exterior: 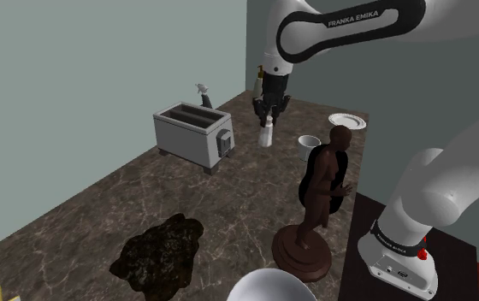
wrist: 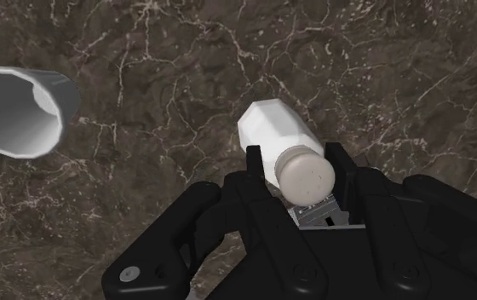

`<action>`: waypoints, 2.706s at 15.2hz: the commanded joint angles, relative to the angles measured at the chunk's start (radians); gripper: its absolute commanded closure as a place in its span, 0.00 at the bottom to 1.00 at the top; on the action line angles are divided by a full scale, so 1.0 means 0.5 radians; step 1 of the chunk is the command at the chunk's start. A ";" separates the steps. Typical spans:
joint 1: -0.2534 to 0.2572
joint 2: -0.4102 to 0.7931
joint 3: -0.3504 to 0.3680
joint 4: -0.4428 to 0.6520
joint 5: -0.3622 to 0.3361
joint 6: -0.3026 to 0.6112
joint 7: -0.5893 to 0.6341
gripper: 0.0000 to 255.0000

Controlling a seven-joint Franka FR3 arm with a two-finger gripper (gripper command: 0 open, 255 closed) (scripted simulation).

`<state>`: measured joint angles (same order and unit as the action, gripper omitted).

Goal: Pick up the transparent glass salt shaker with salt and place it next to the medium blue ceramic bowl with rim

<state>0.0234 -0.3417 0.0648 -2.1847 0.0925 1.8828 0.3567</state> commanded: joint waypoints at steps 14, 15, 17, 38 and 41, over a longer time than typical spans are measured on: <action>0.206 -0.166 0.366 -0.034 0.135 -0.081 0.517 1.00; 0.224 -0.168 0.402 -0.032 0.148 -0.080 0.565 1.00; 0.259 -0.166 0.474 -0.023 0.171 -0.076 0.663 1.00; 0.507 0.425 1.314 0.558 0.013 0.003 1.825 1.00; 0.510 0.431 1.318 0.483 0.011 0.083 1.826 1.00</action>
<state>0.2774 -0.1306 0.7207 -1.9334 0.1008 1.9100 1.2651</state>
